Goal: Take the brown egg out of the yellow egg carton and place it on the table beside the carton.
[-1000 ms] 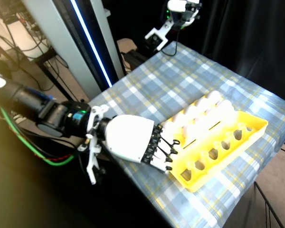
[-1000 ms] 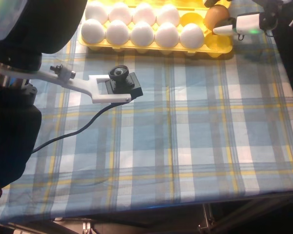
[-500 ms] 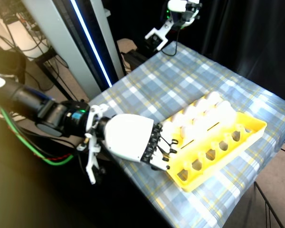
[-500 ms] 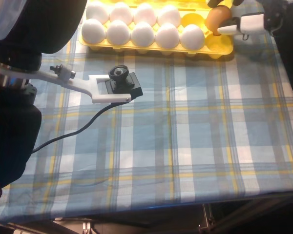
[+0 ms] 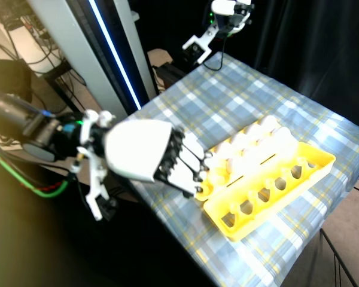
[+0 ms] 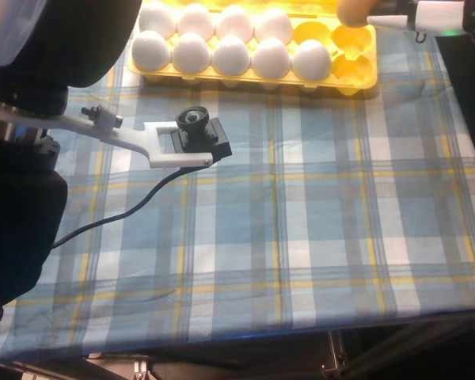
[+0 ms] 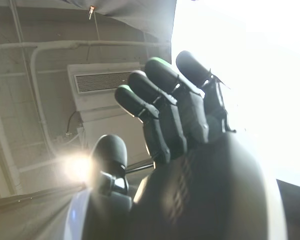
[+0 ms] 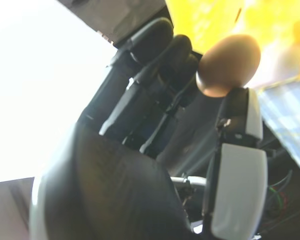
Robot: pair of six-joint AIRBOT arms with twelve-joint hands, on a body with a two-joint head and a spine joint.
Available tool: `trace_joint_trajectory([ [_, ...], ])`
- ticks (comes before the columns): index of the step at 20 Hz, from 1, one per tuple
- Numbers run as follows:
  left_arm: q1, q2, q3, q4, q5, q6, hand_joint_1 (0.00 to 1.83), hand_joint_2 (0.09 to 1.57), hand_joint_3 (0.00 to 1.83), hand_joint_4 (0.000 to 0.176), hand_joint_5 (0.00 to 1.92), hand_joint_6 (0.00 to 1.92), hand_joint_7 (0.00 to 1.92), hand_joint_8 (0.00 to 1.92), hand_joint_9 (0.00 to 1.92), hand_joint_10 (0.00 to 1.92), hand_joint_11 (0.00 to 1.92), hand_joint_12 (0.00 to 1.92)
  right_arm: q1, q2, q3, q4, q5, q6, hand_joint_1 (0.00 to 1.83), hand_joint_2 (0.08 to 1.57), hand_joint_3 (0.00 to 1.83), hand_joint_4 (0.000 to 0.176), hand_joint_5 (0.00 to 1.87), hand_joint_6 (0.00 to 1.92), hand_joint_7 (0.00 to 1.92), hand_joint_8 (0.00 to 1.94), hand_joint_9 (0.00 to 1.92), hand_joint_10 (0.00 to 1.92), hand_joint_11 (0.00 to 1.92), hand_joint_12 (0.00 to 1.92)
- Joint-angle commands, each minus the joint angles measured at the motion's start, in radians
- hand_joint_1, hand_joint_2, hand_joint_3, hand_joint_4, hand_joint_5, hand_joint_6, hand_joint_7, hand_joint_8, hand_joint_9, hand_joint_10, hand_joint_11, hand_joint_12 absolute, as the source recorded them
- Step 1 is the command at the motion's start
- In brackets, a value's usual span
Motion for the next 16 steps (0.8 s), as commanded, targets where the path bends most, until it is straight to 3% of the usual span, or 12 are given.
trace_joint_trajectory([
  [1,-0.018,-0.005,-0.010,0.036,-0.088,-0.012,0.27,1.39,0.00,0.000,0.62,0.96,0.58,1.19,0.46,1.30,0.18,1.45,0.018,0.009,-0.014,-0.008,0.154,-0.001,1.19,1.03,0.00,0.000,1.16,0.66,1.14,0.00,1.18,0.00,0.86,0.67],
  [2,-0.018,-0.005,-0.010,0.036,-0.088,-0.012,0.23,1.39,0.00,0.000,0.64,0.93,0.53,1.27,0.43,1.34,0.18,1.52,0.018,0.016,-0.027,-0.017,0.164,-0.001,1.19,1.03,0.00,0.000,1.16,0.66,1.12,0.00,1.12,0.00,0.79,0.64],
  [5,-0.018,-0.004,-0.010,0.036,-0.088,-0.012,0.26,1.39,0.00,0.000,0.56,1.14,0.48,1.37,0.39,1.38,0.14,1.60,-0.002,0.036,-0.071,-0.032,0.215,0.001,1.19,1.02,0.00,0.000,1.19,0.61,1.14,0.00,1.14,0.00,0.77,0.71],
  [6,-0.018,-0.004,-0.010,0.036,-0.088,-0.012,0.28,1.40,0.00,0.000,0.51,1.22,0.46,1.38,0.39,1.38,0.14,1.61,-0.015,0.044,-0.085,-0.039,0.240,0.007,1.11,0.98,0.00,0.000,1.04,0.23,1.11,0.00,1.07,0.00,0.76,0.60],
  [7,-0.018,-0.004,-0.010,0.036,-0.088,-0.012,0.28,1.40,0.00,0.000,0.52,1.33,0.46,1.44,0.38,1.43,0.13,1.66,-0.026,0.051,-0.096,-0.043,0.258,0.013,1.17,1.01,0.00,0.000,1.20,0.46,1.11,0.00,1.06,0.00,0.79,0.47],
  [8,-0.018,-0.004,-0.010,0.036,-0.088,-0.012,0.25,1.42,0.00,0.000,0.54,1.35,0.44,1.44,0.36,1.43,0.10,1.66,-0.038,0.059,-0.108,-0.048,0.277,0.023,1.18,1.02,0.01,0.000,1.19,0.59,1.10,0.01,1.01,0.00,0.67,0.39],
  [9,-0.018,-0.004,-0.010,0.036,-0.088,-0.011,0.23,1.42,0.00,0.000,0.56,1.32,0.49,1.39,0.39,1.39,0.14,1.65,-0.051,0.065,-0.118,-0.054,0.296,0.035,1.17,1.03,0.00,0.000,1.18,0.62,1.09,0.00,0.93,0.00,0.41,0.26],
  [10,-0.018,-0.004,-0.010,0.036,-0.088,-0.011,0.26,1.41,0.00,0.000,0.58,1.24,0.52,1.32,0.41,1.35,0.16,1.64,-0.074,0.071,-0.128,-0.056,0.320,0.048,1.15,1.03,0.00,0.000,1.18,0.63,1.11,0.01,0.84,0.00,0.30,0.19],
  [15,-0.018,-0.004,-0.010,0.036,-0.088,-0.011,0.24,1.42,0.00,0.000,0.62,1.13,0.58,1.18,0.47,1.22,0.16,1.52,-0.122,0.054,-0.129,-0.054,0.330,0.051,1.13,1.04,0.00,0.000,1.14,0.71,1.18,0.00,0.86,0.00,0.38,0.10],
  [16,-0.018,-0.004,-0.010,0.036,-0.088,-0.011,0.29,1.41,0.00,0.000,0.59,1.21,0.58,1.23,0.49,1.23,0.19,1.52,-0.128,0.048,-0.120,-0.046,0.327,0.052,1.11,1.04,0.00,0.029,1.13,0.73,1.15,0.00,0.86,0.00,0.42,0.10],
])
